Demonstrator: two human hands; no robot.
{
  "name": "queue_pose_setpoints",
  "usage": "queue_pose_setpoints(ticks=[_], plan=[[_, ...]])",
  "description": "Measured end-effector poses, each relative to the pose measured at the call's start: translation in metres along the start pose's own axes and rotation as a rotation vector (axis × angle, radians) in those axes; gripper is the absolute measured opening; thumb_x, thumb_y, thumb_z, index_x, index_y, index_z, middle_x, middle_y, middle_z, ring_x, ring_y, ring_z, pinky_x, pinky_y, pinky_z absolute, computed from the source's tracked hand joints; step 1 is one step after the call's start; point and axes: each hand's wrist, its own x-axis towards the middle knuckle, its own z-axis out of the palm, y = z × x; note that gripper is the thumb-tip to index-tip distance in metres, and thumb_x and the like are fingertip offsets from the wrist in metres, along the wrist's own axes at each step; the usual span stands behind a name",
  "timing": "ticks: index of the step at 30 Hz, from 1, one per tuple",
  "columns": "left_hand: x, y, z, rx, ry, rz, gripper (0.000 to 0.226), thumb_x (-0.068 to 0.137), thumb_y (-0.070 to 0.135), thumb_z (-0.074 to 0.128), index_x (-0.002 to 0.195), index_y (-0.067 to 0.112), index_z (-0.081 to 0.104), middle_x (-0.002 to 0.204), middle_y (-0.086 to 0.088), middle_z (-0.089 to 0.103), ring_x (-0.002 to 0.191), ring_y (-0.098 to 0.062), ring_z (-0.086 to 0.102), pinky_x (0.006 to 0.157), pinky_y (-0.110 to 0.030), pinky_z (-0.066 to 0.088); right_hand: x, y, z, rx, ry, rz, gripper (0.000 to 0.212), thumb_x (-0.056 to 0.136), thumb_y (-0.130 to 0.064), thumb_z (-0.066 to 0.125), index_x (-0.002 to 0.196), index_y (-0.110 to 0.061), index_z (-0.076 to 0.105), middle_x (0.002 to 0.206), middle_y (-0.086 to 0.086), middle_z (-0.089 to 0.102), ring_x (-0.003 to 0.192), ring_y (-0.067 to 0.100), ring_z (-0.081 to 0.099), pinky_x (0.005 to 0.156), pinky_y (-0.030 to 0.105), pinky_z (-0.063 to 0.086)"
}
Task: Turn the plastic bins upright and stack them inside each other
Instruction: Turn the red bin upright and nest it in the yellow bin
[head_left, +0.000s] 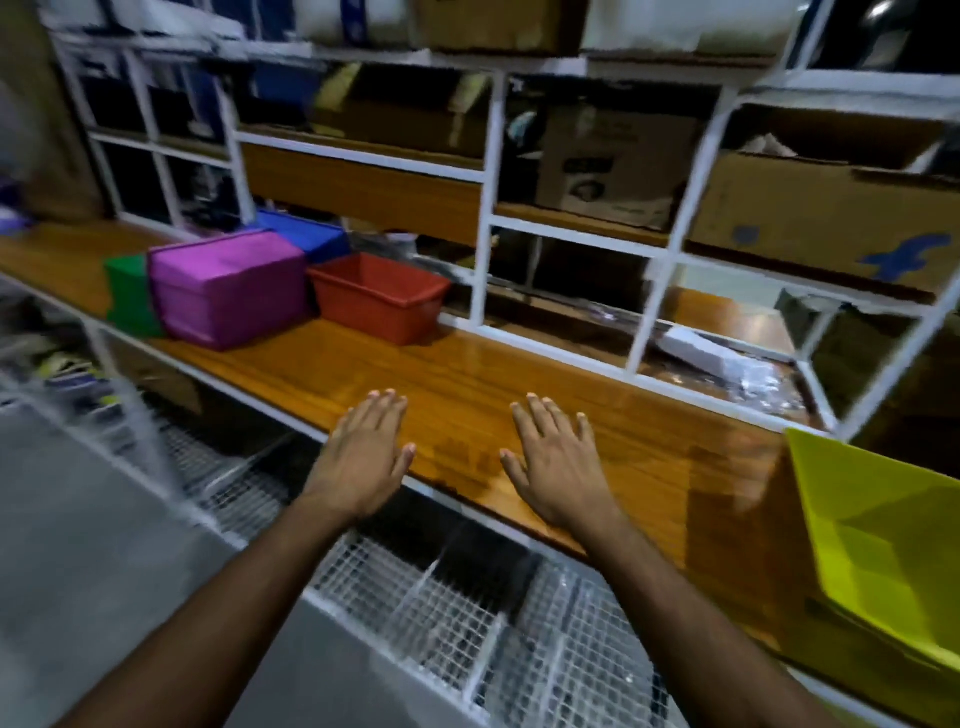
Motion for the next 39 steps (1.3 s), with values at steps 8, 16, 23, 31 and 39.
queue_pose_setpoints(ticks=[8,16,23,31,39], plan=[[-0.009,-0.146,-0.013,0.035,0.004,-0.129,0.067,0.097,0.048,0.035,0.154,0.017,0.019,0.163,-0.003,0.019,0.150,-0.020,0.011,0.121,-0.040,0.012,0.106,-0.119,0.039,0.040,-0.021,-0.110,0.069,0.098,-0.059,0.020,0.156,-0.022,0.015,0.165,0.005,0.013,0.152,0.023,0.010,0.118,0.056,0.018],[0.062,-0.284,-0.009,0.079,-0.012,-0.163,0.065,0.099,0.047,0.036,0.155,0.019,0.016,0.163,-0.003,0.017,0.150,-0.021,0.010,0.119,-0.039,0.012,0.253,-0.210,0.093,0.088,0.004,-0.145,0.067,0.098,-0.055,0.030,0.154,-0.020,0.022,0.157,0.005,0.034,0.145,0.023,0.027,0.112,0.046,0.032],[0.181,-0.380,-0.004,0.142,-0.078,-0.110,0.067,0.096,0.049,0.035,0.154,0.022,0.016,0.159,0.002,0.027,0.146,-0.018,0.020,0.115,-0.038,0.022,0.408,-0.238,0.107,0.168,-0.020,-0.066,0.063,0.098,-0.046,0.042,0.151,-0.014,0.027,0.139,0.006,0.051,0.124,0.023,0.050,0.094,0.036,0.050],[0.310,-0.420,0.022,-0.001,-0.119,0.082,0.063,0.094,0.041,0.044,0.150,0.020,0.027,0.147,0.001,0.044,0.132,-0.021,0.037,0.103,-0.038,0.039,0.519,-0.250,0.125,0.391,-0.054,0.247,0.054,0.089,-0.036,0.051,0.140,-0.019,0.041,0.125,0.009,0.062,0.107,0.030,0.063,0.086,0.042,0.054],[0.452,-0.411,0.099,-0.879,-0.288,-0.298,0.020,0.086,0.018,0.067,0.106,0.014,0.067,0.098,-0.012,0.070,0.092,-0.026,0.066,0.084,-0.040,0.054,0.571,-0.255,0.142,0.400,0.050,0.509,0.042,0.088,-0.024,0.051,0.130,-0.025,0.051,0.128,0.007,0.062,0.112,0.031,0.062,0.089,0.040,0.051]])
